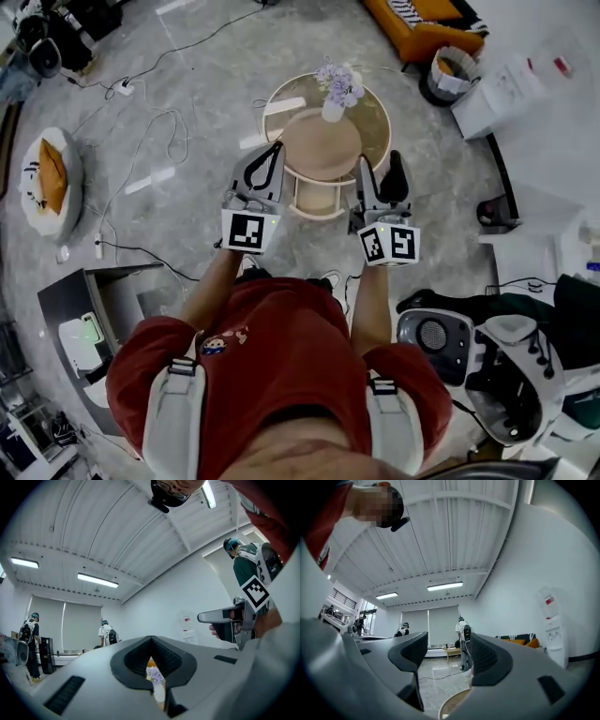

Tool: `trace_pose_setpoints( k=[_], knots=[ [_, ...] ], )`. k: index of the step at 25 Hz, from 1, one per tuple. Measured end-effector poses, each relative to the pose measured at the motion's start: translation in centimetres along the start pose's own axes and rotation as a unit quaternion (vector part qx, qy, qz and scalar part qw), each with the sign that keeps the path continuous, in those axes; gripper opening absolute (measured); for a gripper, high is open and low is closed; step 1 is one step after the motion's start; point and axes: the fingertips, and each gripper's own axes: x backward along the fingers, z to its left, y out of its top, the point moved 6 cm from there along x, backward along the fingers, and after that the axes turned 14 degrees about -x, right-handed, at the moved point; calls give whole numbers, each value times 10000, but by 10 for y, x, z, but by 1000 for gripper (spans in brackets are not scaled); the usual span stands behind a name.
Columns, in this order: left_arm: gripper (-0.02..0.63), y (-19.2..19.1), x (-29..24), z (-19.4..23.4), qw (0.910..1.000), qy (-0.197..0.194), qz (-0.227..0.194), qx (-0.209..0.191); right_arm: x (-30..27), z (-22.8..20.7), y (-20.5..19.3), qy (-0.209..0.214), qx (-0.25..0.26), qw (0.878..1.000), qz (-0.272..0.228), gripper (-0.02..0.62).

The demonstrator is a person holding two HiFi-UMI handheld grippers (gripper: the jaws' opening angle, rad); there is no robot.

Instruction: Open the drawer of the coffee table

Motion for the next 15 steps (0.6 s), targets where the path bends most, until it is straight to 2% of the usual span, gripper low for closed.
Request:
trace_pose_setpoints(
  k=[3,7,12,15],
  knots=[
    [12,15,-3,9,9999,66,-89,-35,-4,10,17,-50,363,9993,-76,298],
    [12,29,-7,22,10000,45,-84,2,-9,25,34,95,726,9973,-47,298],
    [14,27,-1,27,9985,190,-470,-229,-5,31,31,75,820,9966,-25,298],
    [12,30,1,26,9997,105,-212,-89,-6,32,34,87,851,9963,18,298]
  ],
)
